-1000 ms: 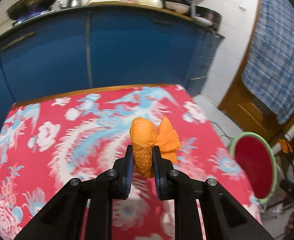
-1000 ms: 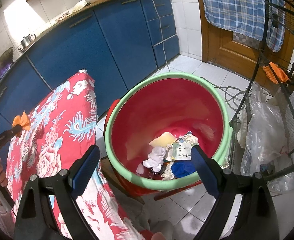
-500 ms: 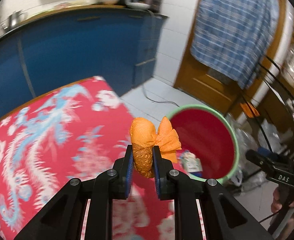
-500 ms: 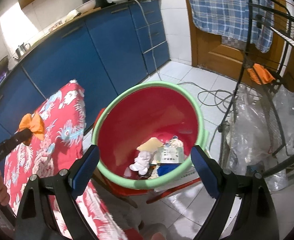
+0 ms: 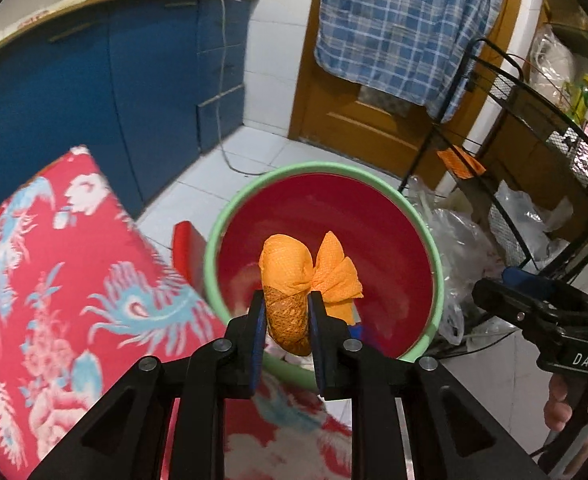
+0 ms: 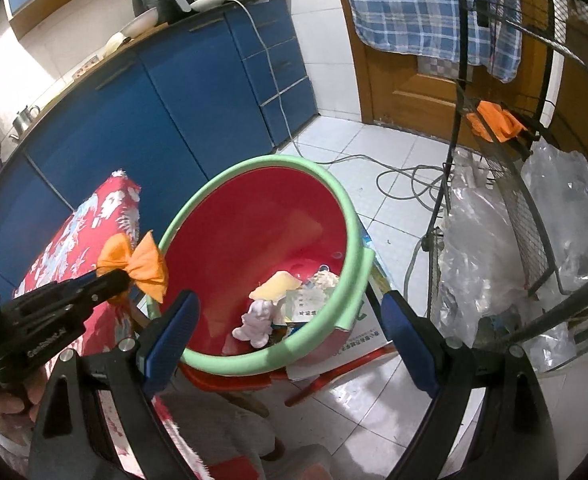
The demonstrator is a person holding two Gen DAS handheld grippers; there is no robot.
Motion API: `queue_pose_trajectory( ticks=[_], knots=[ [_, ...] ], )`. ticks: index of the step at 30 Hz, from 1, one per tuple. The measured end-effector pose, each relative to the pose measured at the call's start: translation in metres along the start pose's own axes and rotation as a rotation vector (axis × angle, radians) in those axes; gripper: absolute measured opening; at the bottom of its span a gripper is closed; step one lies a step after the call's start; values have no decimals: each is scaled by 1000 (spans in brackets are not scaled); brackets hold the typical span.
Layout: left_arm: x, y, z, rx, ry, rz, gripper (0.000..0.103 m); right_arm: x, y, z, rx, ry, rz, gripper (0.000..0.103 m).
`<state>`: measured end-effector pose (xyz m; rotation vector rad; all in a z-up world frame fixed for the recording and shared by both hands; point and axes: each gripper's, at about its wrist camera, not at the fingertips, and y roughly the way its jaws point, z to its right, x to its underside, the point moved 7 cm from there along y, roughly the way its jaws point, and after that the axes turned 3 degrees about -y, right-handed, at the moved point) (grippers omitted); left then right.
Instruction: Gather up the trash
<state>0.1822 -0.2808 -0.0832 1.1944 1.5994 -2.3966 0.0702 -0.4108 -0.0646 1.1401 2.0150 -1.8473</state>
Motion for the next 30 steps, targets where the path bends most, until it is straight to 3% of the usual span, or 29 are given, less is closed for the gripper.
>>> queue_pose_trajectory(
  ticks=[5, 9, 15, 22, 30],
  knots=[
    [2, 4, 4, 12, -3, -16, 24, 2, 3, 6, 0, 13, -5, 91],
    [2, 1, 6, 7, 0, -8, 34, 3, 1, 6, -6, 14, -2, 91],
    [6, -16, -5, -18, -38, 13, 34, 3, -4, -6, -15, -15, 9, 91],
    [17, -44, -32, -81, -112, 32, 35, 4, -18, -33, -30, -77, 44, 92],
    [36, -91, -70, -230, -173, 86, 35, 12, -33, -80, -84, -161, 73, 92]
  ],
)
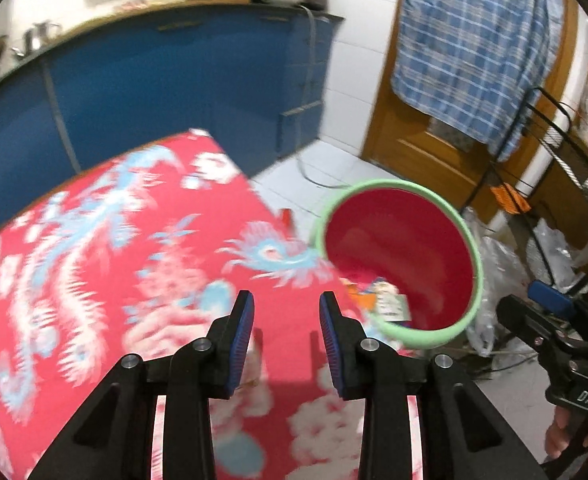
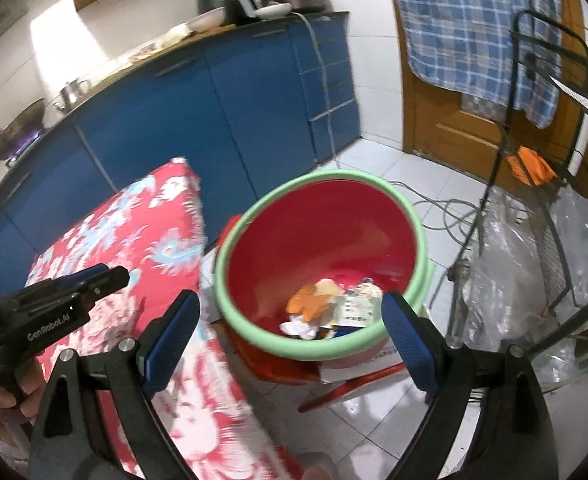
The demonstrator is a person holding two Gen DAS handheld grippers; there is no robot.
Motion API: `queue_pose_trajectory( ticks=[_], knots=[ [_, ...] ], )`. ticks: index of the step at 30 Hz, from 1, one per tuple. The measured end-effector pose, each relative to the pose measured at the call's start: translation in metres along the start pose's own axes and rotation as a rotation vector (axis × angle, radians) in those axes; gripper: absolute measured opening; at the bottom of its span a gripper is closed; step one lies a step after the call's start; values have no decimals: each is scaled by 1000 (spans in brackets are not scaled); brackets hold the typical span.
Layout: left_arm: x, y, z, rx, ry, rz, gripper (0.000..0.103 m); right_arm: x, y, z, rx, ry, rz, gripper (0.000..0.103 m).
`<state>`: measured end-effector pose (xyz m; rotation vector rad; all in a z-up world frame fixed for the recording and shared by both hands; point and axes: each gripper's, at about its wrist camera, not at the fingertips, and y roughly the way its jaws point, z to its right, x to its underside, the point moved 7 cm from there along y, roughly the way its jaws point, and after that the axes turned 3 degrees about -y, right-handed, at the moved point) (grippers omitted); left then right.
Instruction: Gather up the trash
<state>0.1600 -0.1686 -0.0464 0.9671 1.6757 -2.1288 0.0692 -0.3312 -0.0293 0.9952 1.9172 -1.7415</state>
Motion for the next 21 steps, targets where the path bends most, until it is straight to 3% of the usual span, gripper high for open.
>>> queue_pose_trajectory(
  ticks=[11, 21],
  knots=[
    [29, -55, -60, -113, -113, 55, 44, 15, -16, -55, -84, -43, 16, 92],
    [61, -94, -85, -171, -175, 117, 50, 36, -31, -95, -100, -83, 57, 92]
  ],
)
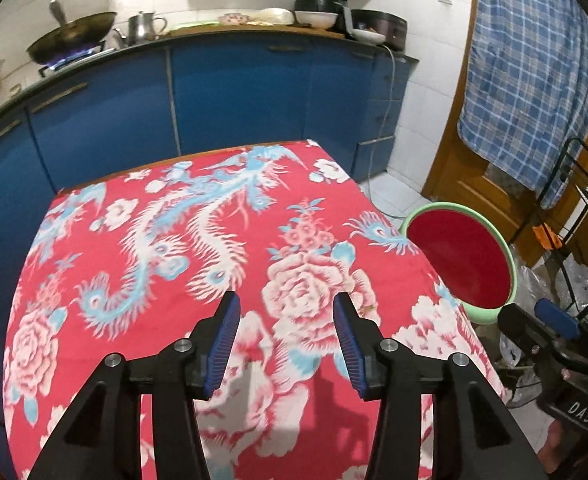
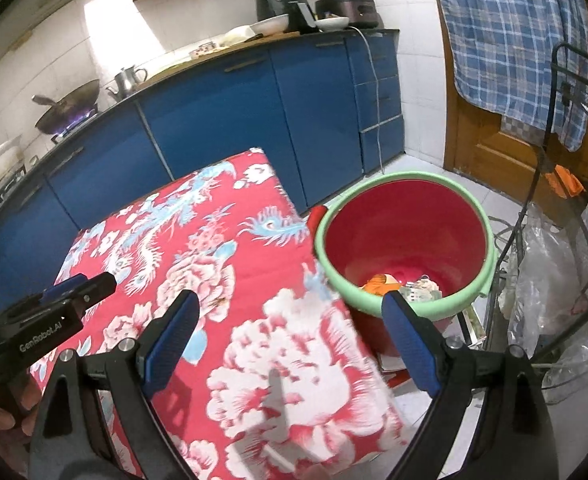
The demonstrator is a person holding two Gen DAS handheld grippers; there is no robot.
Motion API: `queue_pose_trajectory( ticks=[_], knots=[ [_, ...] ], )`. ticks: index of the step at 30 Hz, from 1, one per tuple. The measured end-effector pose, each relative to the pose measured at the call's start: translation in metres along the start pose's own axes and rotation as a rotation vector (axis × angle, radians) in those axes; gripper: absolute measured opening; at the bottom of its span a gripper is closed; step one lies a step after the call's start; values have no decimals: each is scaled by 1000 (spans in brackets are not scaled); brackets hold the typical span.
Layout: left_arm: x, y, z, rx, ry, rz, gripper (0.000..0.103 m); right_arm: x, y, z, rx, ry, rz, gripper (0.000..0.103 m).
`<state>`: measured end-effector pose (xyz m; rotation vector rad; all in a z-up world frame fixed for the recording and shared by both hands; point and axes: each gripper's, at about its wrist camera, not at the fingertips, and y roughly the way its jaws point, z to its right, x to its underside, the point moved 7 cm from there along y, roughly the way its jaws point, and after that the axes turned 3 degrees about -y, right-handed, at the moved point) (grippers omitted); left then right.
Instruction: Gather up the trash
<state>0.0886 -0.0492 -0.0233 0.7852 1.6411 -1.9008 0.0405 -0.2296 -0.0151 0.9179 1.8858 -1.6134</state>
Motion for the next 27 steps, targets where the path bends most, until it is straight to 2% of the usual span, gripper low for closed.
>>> queue_pose_trajectory(
  ticks=[14, 27],
  knots=[
    [20, -9, -25, -29, -63, 3, 50, 18, -5, -40, -18, -86, 2, 92],
    [18, -13, -26, -46, -58, 28, 50, 17, -5, -42, -14, -94, 3, 92]
  ],
)
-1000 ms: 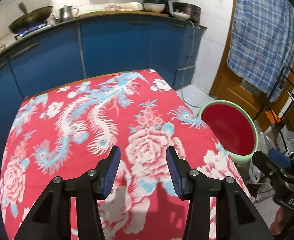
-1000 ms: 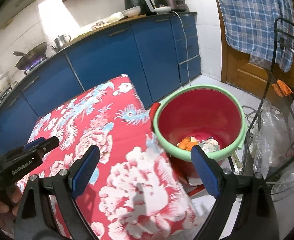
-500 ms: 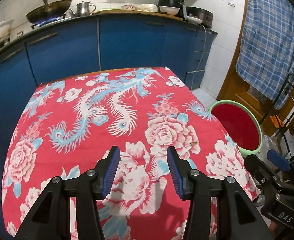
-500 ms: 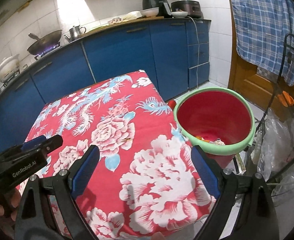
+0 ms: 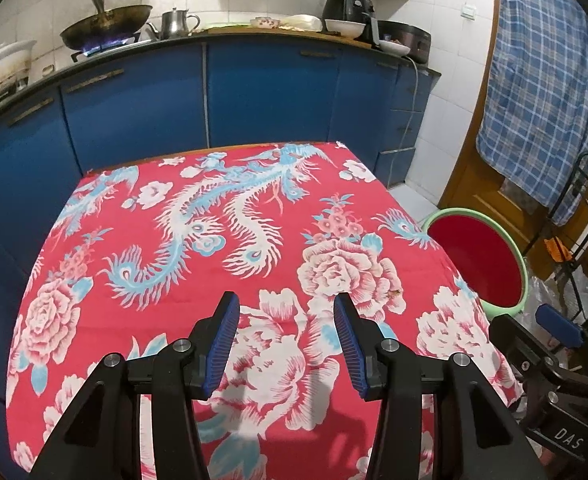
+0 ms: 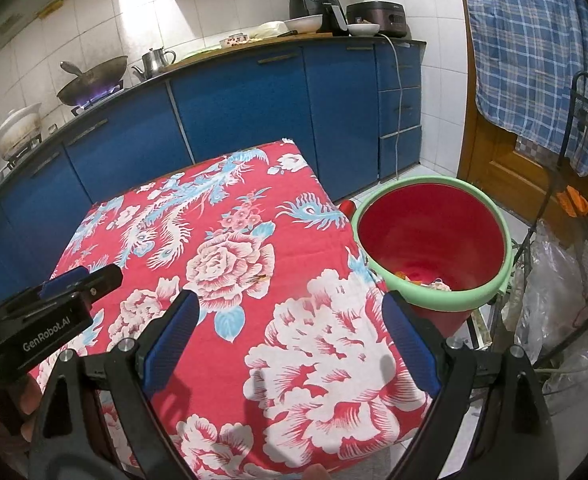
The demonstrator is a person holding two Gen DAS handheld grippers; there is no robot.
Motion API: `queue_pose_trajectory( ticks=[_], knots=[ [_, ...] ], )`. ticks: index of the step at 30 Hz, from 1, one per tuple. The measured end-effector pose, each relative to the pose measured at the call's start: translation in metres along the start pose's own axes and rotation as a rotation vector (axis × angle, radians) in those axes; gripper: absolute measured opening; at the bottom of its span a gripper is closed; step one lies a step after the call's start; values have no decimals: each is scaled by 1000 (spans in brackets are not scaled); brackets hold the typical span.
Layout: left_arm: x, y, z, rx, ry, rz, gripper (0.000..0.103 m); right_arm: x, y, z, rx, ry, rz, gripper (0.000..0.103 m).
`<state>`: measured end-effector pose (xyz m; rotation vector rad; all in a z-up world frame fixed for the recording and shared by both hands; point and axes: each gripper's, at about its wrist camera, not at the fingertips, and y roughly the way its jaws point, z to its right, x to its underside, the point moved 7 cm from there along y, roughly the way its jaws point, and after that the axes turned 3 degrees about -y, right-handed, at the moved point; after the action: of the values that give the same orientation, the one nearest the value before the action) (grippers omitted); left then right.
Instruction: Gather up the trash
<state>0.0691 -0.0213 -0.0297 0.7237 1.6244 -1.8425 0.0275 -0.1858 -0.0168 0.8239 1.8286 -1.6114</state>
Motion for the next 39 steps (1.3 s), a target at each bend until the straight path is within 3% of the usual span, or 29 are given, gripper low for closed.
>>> queue_pose_trajectory(
  ticks=[39],
  knots=[
    [-6, -6, -3, -6, -1, 26, 50, -6, -4, 2, 7, -12, 7, 92]
  ],
)
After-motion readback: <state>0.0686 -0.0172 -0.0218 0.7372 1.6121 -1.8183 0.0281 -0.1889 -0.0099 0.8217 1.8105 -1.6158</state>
